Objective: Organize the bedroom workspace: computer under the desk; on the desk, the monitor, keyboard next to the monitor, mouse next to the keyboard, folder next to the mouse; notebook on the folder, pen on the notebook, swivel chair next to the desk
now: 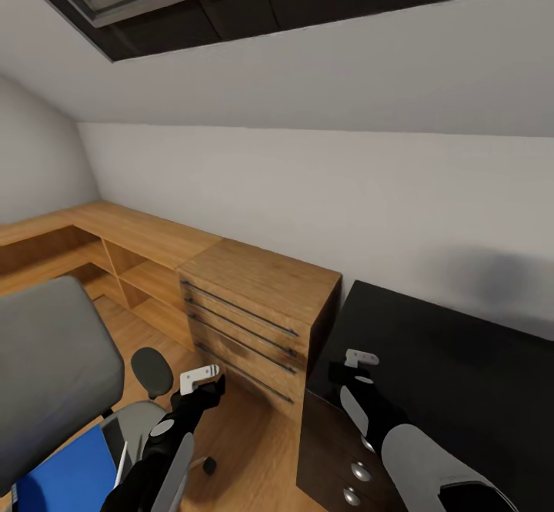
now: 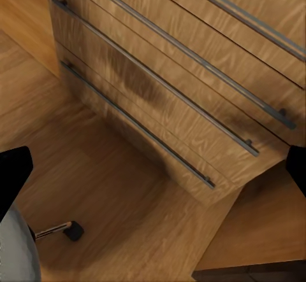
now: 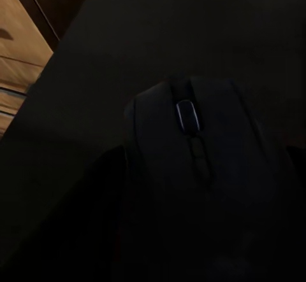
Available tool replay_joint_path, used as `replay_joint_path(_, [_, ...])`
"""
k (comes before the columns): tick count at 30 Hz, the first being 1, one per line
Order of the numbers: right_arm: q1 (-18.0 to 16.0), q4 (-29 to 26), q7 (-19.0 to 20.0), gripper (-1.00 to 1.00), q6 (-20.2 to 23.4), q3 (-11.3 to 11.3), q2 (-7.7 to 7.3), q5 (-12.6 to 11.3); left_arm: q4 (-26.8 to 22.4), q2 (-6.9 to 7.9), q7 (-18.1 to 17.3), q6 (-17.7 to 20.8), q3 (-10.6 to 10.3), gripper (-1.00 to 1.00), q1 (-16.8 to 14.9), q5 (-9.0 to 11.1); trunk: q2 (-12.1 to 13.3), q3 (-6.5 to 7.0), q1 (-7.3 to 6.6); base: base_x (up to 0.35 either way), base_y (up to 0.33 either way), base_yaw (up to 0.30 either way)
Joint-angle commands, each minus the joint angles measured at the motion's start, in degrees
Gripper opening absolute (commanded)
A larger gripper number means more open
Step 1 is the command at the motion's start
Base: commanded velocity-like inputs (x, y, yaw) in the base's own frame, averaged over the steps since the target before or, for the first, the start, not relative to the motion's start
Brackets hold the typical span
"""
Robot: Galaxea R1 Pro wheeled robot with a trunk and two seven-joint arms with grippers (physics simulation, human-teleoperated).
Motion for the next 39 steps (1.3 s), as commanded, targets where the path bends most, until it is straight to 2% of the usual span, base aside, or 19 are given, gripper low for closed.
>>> replay_joint_path(1, [0.0, 1.1, -0.3, -1.00, 0.3, 0.1, -0.03, -0.9, -0.1, 0.03, 0.5, 0.2, -0.1, 1.00, 0.0, 0.6, 0.4, 0.11, -0.22, 0.000, 0.000, 0.000])
replay_joint_path(4, [0.0, 1.1, -0.3, -1.00, 0.2, 0.1, -0.03, -0.9, -0.1, 0.03, 0.5, 0.2, -0.1, 1.00, 0.0, 0.6, 1.6, 0.65, -0.88, 0.000, 0.000, 0.000])
replay_joint_path(13, [0.0, 1.1, -0.3, -1.00, 0.2, 0.1, -0.03, -0.8, -0.1, 0.03, 0.5, 0.2, -0.1, 1.00, 0.0, 0.6, 1.6, 0.65, -0.88, 0.000, 0.000, 0.000])
replay_joint_path(14, [0.0, 1.1, -0.3, 1.00, 0.2, 0.1, -0.03, -0.8, -0.1, 0.03, 0.5, 0.2, -0.1, 1.00, 0.0, 0.6, 1.6, 0.65, -0.88, 0.000, 0.000, 0.000])
replay_joint_path(32, [0.0, 0.8, -0.3, 1.00, 0.0, 0.1, -0.04, -0.7, -0.1, 0.09, 0.5, 0.2, -0.1, 1.00, 0.0, 0.6, 1.6, 0.65, -0.88, 0.000, 0.000, 0.000])
replay_joint_path(35, [0.0, 0.1, -0.6, 1.00, -2.0, 0.0, -0.09, -0.7, -0.1, 0.10, 0.5, 0.2, -0.1, 1.00, 0.0, 0.6, 1.6, 0.65, -0.88, 0.000, 0.000, 0.000])
replay_joint_path(36, [0.1, -0.9, -1.0, 1.00, -7.7, 0.0, -0.11, -0.5, -0.1, 0.09, 0.5, 0.2, -0.1, 1.00, 0.0, 0.6, 1.6, 0.65, -0.88, 0.000, 0.000, 0.000])
replay_joint_path(39, [0.2, -1.7, -1.4, 1.00, -11.6, -0.1, -0.14, -0.5, 0.0, 0.05, 0.5, 0.2, -0.1, 1.00, 0.0, 0.7, 1.6, 0.65, -0.88, 0.000, 0.000, 0.000])
